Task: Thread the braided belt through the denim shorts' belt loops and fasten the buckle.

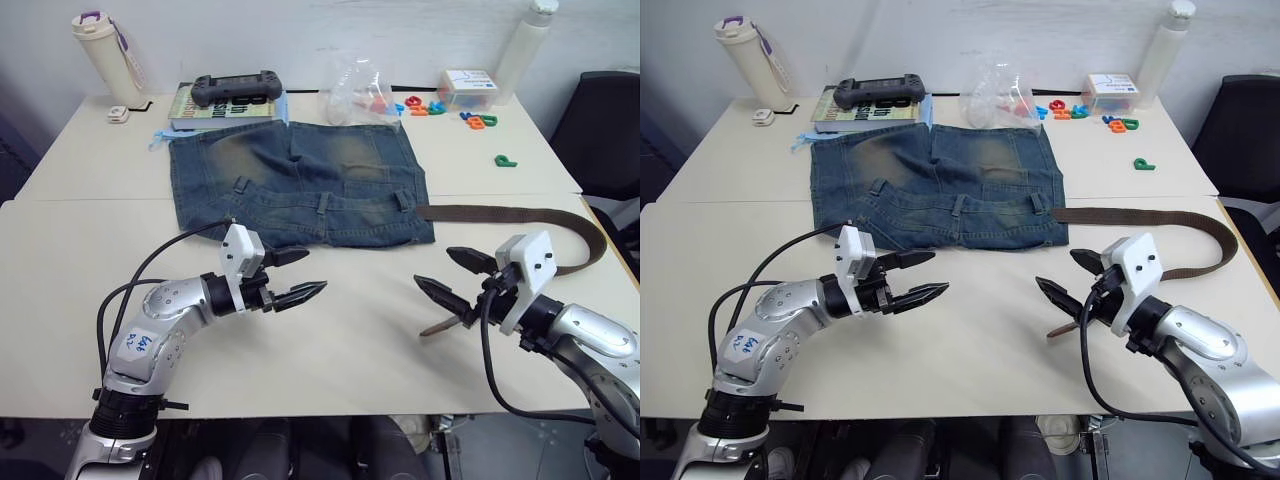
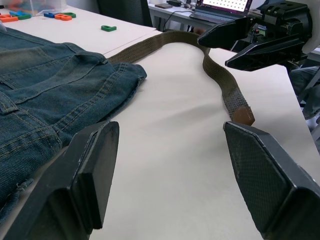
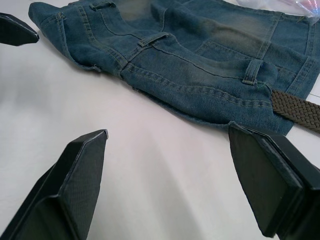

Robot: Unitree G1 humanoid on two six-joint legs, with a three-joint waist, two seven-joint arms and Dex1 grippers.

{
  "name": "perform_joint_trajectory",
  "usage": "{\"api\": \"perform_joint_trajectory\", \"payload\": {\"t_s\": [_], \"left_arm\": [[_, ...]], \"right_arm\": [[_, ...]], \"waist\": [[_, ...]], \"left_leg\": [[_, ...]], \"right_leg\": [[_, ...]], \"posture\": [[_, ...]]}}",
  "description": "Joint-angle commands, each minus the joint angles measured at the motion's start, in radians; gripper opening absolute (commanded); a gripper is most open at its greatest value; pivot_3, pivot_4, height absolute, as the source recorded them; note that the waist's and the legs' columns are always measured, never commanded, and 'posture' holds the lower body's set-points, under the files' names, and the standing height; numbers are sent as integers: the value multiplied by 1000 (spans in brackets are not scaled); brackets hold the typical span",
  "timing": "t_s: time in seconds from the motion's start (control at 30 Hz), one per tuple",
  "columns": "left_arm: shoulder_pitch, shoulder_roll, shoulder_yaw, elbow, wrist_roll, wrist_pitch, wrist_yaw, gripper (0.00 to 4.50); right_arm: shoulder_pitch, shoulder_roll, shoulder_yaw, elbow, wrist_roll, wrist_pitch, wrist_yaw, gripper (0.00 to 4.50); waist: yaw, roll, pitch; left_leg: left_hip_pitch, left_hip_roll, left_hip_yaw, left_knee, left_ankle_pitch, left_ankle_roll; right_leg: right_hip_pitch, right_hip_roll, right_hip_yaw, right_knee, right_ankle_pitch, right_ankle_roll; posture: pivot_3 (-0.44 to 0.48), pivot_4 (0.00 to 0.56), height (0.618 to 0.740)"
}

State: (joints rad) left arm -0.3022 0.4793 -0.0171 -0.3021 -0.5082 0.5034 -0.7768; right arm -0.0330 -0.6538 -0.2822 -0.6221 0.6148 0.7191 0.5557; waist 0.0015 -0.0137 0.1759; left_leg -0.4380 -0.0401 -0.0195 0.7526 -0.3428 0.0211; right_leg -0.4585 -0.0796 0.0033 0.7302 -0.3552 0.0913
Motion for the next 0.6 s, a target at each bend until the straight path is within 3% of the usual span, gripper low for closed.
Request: {"api": "perform_joint_trajectory", "payload": {"t_s": [0.03, 0.6], "left_arm": [[-6, 5, 15, -27, -13, -11, -6, 3672], [-5, -6, 7, -20, -15, -13, -17, 3672]], "right_arm": [[-11, 4, -2, -16, 4, -25, -4, 4107], [-11, -10, -5, -8, 3, -29, 12, 4107]], "waist": [[0, 0, 0], [0, 0, 0]], "left_leg": [[0, 0, 0, 0, 0, 0], [0, 0, 0, 0, 0, 0]], "right_leg": [[0, 0, 0, 0, 0, 0], [0, 0, 0, 0, 0, 0]], "posture": [[0, 150, 667], [0, 150, 667]]}}
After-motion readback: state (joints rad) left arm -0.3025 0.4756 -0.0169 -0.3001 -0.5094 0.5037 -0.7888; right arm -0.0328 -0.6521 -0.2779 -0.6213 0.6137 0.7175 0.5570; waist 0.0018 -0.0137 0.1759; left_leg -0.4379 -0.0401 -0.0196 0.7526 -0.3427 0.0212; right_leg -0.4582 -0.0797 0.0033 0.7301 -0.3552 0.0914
